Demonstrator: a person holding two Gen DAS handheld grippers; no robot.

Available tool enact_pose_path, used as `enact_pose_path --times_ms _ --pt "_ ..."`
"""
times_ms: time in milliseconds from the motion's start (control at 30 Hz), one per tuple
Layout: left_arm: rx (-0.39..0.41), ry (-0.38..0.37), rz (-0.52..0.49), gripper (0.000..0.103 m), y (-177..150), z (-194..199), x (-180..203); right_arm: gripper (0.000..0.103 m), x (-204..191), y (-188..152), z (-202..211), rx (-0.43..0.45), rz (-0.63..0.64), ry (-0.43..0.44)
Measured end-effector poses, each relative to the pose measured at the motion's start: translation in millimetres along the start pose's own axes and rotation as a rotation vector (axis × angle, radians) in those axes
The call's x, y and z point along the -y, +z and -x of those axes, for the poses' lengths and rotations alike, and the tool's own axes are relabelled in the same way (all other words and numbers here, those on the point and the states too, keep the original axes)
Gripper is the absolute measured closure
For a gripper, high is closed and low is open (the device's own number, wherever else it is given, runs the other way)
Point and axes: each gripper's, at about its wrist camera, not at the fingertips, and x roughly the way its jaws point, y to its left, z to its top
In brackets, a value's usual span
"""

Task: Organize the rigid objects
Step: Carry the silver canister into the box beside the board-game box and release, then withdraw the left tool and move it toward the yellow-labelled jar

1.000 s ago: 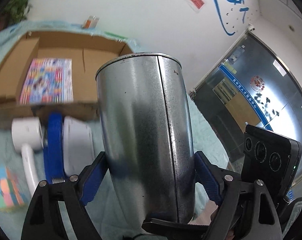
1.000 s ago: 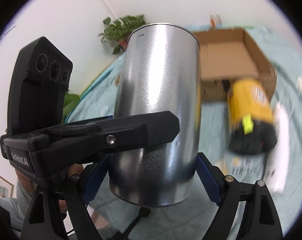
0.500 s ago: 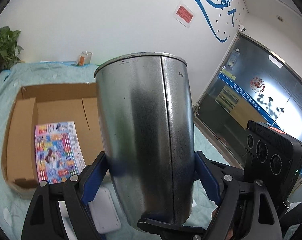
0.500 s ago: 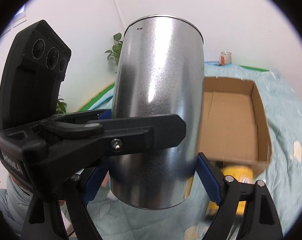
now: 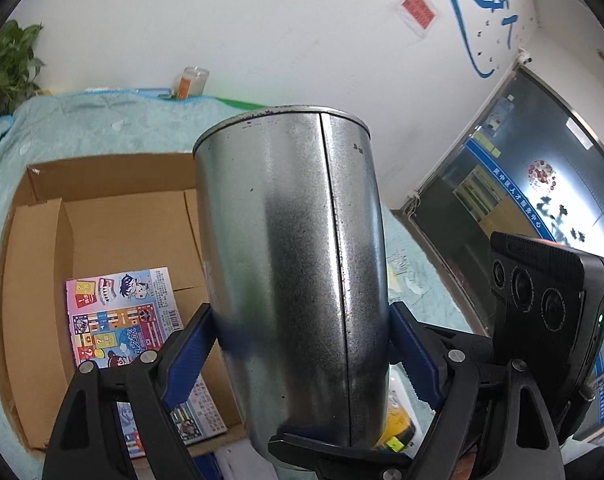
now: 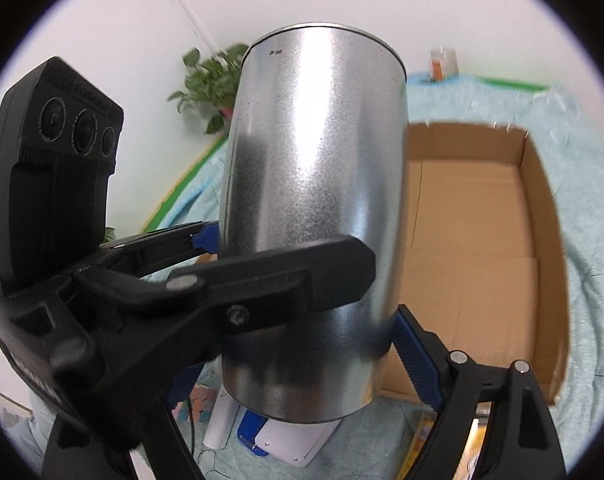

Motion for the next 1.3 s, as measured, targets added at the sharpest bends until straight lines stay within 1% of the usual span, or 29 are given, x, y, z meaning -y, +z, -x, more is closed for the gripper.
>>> enact_pose_path --times_ms 200,300,467,600,700,800,900,933,1000,1067,1133,1200,1233,1300 --pt "-0.076 -0.010 0.085 0.019 -0.6 -49.1 -41.9 0.018 28.8 1.6 -42.3 -0.117 -0.074 0.024" --pt "-0.132 -0.017 0.126 0.019 -6.4 -77.8 -63.9 0.018 43.9 -4.1 -66.0 -0.177 -0.107 0.027" --pt "-0.202 -0.028 0.189 0.019 -14.8 -108.3 -87.1 0.018 55.4 -14.3 -88.2 -0.265 -0.140 0.010" --pt "-0.239 -0.012 0.208 0.019 -22.8 -121.1 -90.5 0.018 63.7 -19.5 -98.4 -0.324 -0.179 0.025" --pt "-0.243 0.022 0.186 0.018 -22.3 -123.5 -85.0 0.018 70.2 -21.8 -103.2 -0.343 -0.209 0.049" --pt "-0.262 0.048 0.171 0.017 -24.0 -124.5 -75.6 0.016 69.8 -21.6 -107.4 -0.357 -0.223 0.044" --pt "-0.214 0.137 0.124 0.017 -29.1 -108.2 -64.1 0.016 72.6 -20.6 -106.7 -0.339 -0.235 0.023" --pt "-0.194 0.146 0.121 0.017 -30.6 -101.4 -62.8 0.016 71.7 -21.8 -99.5 -0.309 -0.226 0.002" --pt "-0.137 0.160 0.113 0.017 -35.0 -82.2 -60.5 0.016 71.1 -21.6 -84.2 -0.265 -0.217 -0.009" --pt "-0.040 0.202 0.073 0.017 -45.7 -52.6 -50.0 0.016 62.1 -26.1 -67.6 -0.206 -0.190 -0.009" --pt "0.050 0.241 0.042 0.016 -60.3 -25.2 -39.8 0.016 59.5 -29.7 -56.7 -0.175 -0.183 -0.026" --pt "0.135 0.265 0.017 0.012 -75.3 -3.5 -31.2 0.016 53.4 -29.9 -51.6 -0.136 -0.136 -0.047" --pt "0.186 0.290 0.018 0.010 -86.8 8.9 -26.9 0.016 50.2 -31.2 -51.3 -0.127 -0.124 -0.056" --pt "0.233 0.323 0.032 0.008 -102.4 27.2 -28.3 0.016 51.0 -24.9 -56.1 -0.114 -0.131 -0.062"
